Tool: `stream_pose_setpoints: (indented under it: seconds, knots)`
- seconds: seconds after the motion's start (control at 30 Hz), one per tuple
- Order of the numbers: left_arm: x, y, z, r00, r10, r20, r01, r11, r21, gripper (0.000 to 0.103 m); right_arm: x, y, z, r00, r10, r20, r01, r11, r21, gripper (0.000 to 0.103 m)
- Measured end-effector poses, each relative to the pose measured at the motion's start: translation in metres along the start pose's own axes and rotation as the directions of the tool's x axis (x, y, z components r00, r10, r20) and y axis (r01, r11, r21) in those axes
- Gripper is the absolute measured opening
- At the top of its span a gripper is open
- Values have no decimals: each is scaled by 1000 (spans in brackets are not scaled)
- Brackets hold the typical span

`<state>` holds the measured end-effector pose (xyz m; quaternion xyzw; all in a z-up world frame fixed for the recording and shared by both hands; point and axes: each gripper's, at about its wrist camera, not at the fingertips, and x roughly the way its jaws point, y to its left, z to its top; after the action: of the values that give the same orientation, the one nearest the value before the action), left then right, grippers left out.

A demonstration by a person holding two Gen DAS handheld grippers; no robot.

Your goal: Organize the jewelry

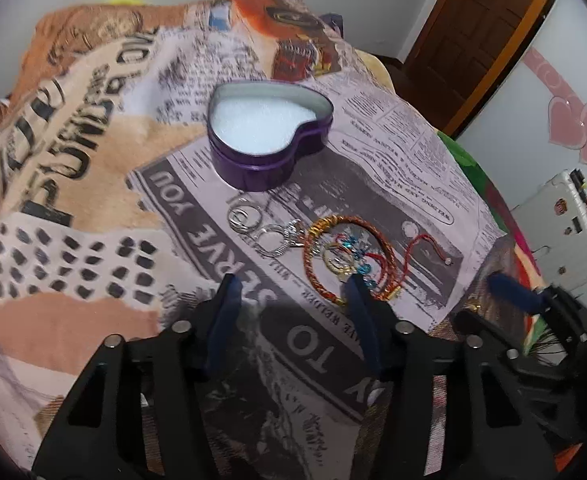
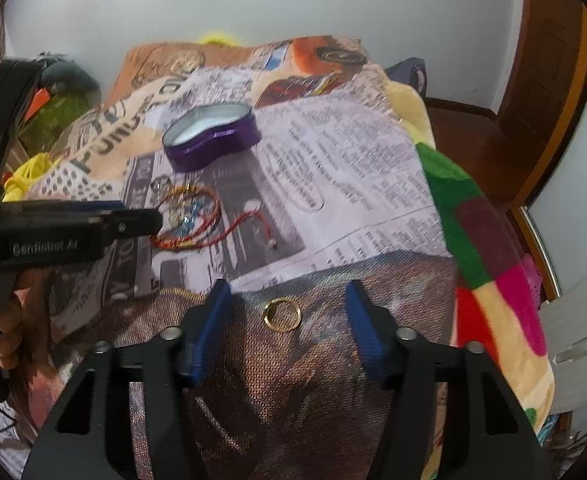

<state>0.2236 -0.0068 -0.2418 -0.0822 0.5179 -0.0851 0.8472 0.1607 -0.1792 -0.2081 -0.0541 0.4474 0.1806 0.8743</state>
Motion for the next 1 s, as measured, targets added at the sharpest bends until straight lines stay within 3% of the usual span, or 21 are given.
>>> stream_pose_setpoints:
  seconds: [0.33, 0.5, 1.0]
  knots:
    - [10, -6, 5, 1000, -24, -4, 24, 1000, 10, 24, 0, 4, -3, 1000, 21, -2, -21, 1000, -7, 23]
    - [12, -3, 7, 999, -39, -4, 39, 999, -8, 5, 1, 4, -3, 1000, 21, 1, -21, 1000, 5, 20]
    - [-24, -9, 2, 996, -6, 87, 4, 1000, 27, 1, -22, 7, 9, 998, -1, 58, 0, 1000, 10, 20]
